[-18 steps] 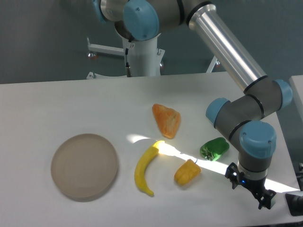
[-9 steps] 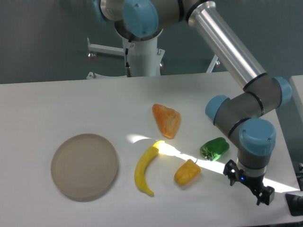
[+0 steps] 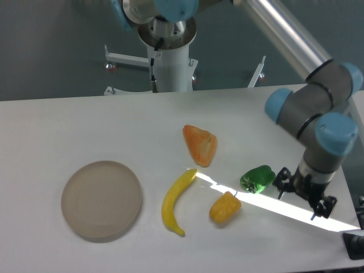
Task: Pick up the green pepper from the table
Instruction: 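Raise the gripper and move it above the green pepper, opening it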
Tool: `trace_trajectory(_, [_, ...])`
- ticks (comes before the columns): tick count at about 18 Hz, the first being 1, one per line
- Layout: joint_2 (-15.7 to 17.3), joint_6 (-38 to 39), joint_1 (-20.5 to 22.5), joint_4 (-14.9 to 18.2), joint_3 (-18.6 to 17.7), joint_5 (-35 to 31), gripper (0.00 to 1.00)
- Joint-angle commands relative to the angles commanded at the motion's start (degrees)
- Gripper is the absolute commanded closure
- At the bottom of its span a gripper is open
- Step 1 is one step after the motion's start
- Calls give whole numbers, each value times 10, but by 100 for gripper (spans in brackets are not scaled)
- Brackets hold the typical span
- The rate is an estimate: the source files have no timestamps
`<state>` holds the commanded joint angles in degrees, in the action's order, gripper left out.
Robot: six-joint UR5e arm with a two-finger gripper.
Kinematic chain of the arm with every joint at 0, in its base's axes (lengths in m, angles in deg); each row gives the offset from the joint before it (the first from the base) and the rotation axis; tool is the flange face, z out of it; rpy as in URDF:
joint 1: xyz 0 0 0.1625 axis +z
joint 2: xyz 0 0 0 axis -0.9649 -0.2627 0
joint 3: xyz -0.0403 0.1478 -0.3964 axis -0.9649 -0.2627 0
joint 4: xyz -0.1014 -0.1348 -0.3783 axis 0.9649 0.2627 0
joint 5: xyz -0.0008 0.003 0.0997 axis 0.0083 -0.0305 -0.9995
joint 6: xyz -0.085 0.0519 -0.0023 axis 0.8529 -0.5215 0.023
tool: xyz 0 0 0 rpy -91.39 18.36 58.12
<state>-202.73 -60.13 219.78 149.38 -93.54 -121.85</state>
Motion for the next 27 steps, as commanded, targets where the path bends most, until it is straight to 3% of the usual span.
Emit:
trace_trajectory(5, [24,-48,32,8,-49,37,0])
trace_trajectory(12, [58,-53,55,20,-118,70,0])
trace_trajectory(21, [93,-43,54,-45,-214,80,0])
trace_trajectory(27, [94,-40,43,-62,-229,80,0])
